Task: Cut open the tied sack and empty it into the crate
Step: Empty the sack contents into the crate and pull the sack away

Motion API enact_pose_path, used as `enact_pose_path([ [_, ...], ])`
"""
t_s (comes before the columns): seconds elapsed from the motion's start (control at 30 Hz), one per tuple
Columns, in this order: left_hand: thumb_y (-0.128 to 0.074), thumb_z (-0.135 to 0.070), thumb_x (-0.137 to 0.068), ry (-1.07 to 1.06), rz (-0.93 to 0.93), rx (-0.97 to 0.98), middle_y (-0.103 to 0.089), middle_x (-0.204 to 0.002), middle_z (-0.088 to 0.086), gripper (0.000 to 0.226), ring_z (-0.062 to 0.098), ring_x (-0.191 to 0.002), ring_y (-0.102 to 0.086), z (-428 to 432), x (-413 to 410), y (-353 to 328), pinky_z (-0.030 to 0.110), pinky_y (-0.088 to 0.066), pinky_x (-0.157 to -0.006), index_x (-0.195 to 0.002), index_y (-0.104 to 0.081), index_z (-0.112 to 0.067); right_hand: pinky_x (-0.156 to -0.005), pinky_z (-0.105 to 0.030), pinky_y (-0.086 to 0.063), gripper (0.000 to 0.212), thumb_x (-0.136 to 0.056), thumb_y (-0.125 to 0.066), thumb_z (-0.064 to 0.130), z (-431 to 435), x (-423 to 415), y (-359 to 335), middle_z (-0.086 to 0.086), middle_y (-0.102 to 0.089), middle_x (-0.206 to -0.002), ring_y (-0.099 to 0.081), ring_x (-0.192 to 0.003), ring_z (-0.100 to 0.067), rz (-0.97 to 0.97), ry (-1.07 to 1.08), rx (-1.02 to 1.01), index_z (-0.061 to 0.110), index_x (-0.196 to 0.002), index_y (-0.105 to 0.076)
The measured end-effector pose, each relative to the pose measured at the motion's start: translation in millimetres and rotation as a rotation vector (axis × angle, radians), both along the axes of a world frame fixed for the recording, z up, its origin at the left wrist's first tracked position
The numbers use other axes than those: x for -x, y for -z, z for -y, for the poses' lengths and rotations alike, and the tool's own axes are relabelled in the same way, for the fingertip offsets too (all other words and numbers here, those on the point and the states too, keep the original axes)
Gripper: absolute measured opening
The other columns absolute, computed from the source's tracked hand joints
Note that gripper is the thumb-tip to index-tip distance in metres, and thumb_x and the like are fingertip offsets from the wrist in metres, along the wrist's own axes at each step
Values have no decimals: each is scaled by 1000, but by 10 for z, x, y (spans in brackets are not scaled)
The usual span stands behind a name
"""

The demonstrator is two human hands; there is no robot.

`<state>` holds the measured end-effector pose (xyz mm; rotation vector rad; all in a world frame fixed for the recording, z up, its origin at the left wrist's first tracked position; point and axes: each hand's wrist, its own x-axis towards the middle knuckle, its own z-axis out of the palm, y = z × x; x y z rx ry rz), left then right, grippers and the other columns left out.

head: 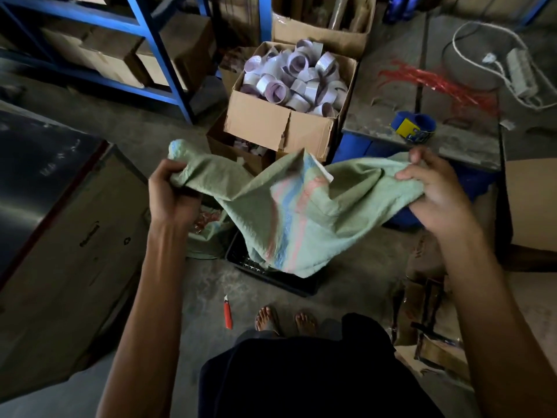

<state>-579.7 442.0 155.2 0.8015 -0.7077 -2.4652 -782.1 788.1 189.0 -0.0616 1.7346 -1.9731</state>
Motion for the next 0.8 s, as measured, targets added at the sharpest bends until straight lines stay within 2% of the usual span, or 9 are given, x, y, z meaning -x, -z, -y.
enact_pose_path([
  [0.13, -68, -10, -58, 36, 238, 189, -60, -100, 18, 46, 33, -101, -58, -5, 71, -14, 36, -52, -84, -103, -60, -2, -63, -28, -50, 35, -75, -52, -15, 107, -73, 39, -1, -57, -71, -58, -78, -24, 7, 1, -143, 20, -69, -52],
  [0.2, -63, -7, -68, 55, 208, 157, -64, -97, 18, 29, 32, -96, -63, -33, 52, -9, 35, -56, -84, -97, -65, 0, -69, -29, -54, 42, -81, -45, -18, 154, -128, 9, -4, -55, -79, -61, -80, -22, 27, -107, 33, 21, -68, -51],
  [0.27, -59, -4, -73, 73, 76, 75, -67, -93, 13, 23, 25, -92, -67, -40, 2, -11, 35, -52, -94, -92, -71, -3, -72, -28, -56, 49, -85, -40, -18, 190, -162, -69, -2, -59, -78, -65, -79, -18, 77, -132, 187, 24, -64, -53],
  [0.4, -56, -3, -77, 63, 126, 224, -65, -91, 11, 31, 21, -84, -67, 40, 45, -64, 32, -55, -84, -107, -59, -4, -64, -29, -46, 31, -72, -56, -10, 324, -100, -120, -4, -52, -74, -56, -73, -20, -75, -121, -155, 21, -70, -53],
  [0.47, -53, -3, -81, 93, 100, 190, -67, -94, 11, 26, 24, -89, -68, 65, 17, -98, 34, -56, -90, -105, -63, -4, -67, -29, -49, 39, -76, -52, -15, 327, -83, -155, -2, -54, -77, -57, -75, -18, -70, -165, -14, 23, -68, -54],
  [0.53, -59, -5, -78, 120, 24, 125, -68, -101, 11, 36, 25, -98, -67, 97, -38, -116, 36, -51, -99, -113, -63, -4, -70, -28, -53, 49, -82, -44, -19, 293, -84, -257, 1, -60, -77, -61, -80, -18, -33, -145, 139, 26, -66, -56],
  [0.6, -57, -5, -78, 132, 89, 256, -66, -98, 10, 37, 22, -92, -66, 148, -31, -120, 33, -54, -88, -115, -59, -6, -69, -29, -50, 36, -74, -55, -11, 295, -9, -230, 0, -59, -77, -60, -80, -19, -92, -97, 8, 25, -67, -57],
  [0.67, -53, -2, -79, 97, 216, 422, -63, -89, 10, 26, 19, -79, -65, 180, -23, -136, 31, -52, -74, -102, -62, -8, -67, -31, -42, 28, -63, -61, -3, 314, -30, -235, 0, -56, -78, -54, -81, -21, -243, -127, -220, 24, -70, -58],
  [0.8, -50, -4, -86, 91, 156, 366, -66, -101, 11, 25, 21, -94, -65, 243, -153, -149, 34, -52, -88, -102, -67, -13, -71, -32, -46, 40, -75, -55, -15, 212, -28, -264, 1, -57, -83, -56, -86, -23, -220, -82, -156, 25, -72, -59],
])
